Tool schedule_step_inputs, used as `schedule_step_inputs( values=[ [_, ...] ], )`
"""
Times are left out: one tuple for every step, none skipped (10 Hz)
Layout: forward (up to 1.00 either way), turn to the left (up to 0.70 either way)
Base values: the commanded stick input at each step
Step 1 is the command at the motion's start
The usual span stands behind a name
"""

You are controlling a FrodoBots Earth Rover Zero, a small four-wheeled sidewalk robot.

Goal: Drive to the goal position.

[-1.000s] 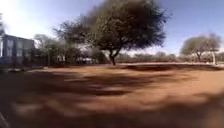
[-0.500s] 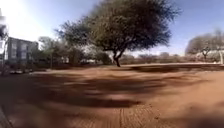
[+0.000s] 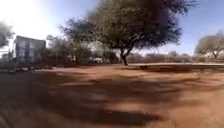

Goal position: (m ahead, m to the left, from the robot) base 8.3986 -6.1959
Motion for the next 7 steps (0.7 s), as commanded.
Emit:
schedule_step_inputs(
  values=[
    [1.0,0.0],
    [1.0,0.0],
    [1.0,0.0],
    [1.0,0.0],
    [1.0,0.0],
    [1.0,0.0],
    [1.0,-0.27]
  ],
)
